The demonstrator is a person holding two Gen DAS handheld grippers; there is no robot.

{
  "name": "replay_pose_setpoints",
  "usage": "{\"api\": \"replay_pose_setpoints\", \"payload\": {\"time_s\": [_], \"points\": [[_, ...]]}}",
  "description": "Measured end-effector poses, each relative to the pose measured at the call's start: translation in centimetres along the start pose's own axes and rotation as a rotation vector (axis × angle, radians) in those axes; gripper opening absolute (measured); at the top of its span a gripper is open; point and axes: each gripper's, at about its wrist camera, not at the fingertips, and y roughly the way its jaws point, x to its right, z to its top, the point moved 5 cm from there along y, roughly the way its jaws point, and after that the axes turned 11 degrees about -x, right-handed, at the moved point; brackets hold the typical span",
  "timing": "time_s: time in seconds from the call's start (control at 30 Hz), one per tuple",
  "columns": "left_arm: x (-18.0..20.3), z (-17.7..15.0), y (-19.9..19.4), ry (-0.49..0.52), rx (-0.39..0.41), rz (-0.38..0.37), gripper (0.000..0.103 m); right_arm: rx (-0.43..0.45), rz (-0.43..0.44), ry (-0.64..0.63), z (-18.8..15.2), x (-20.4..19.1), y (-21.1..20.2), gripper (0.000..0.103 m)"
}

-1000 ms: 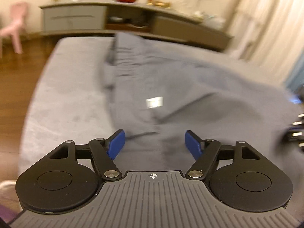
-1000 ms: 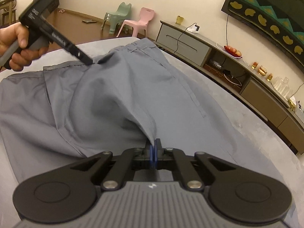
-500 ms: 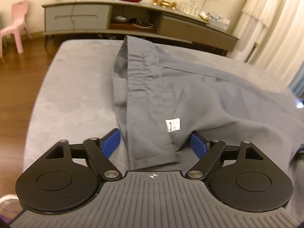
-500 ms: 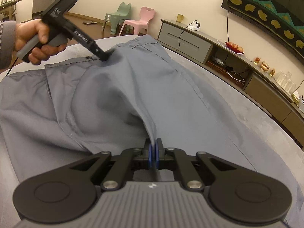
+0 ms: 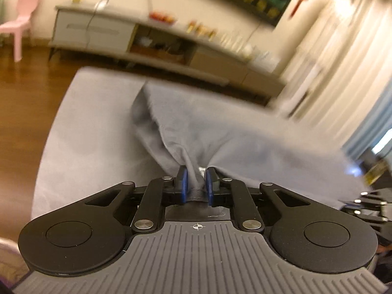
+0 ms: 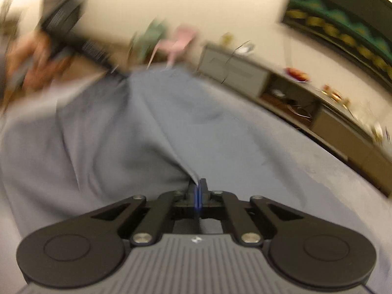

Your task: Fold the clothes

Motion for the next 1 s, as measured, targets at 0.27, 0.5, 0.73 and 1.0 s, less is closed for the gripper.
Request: {"api": "replay_pose_setpoints", "payload": {"time_s": [0.27,0.5,0.73,1.0], "points": [[-0.3,-2.8,0.5,-0.031,-0.104,0.001,0.041,0.015,-0.029,0.030,-1.6,0.2,-1.0,0.001],[-0.9,-4.8,0.9,-0.070,-0.097,-0.012,0.026,0.047,-0.027,0.040,-1.8,0.3,-1.6,0.001],[4.1,-2.7,-4.6,0.071,0.093,0.067,0.010,0.141,-0.052,0.045,-2.4,-0.1,-3.3,0.001],[5.5,-6.1,-3.9,0.134,-0.002,0.239,0.026,0.080,-0.044,-0.016,-4.4,-1.1,-2.4,0.001]]}}
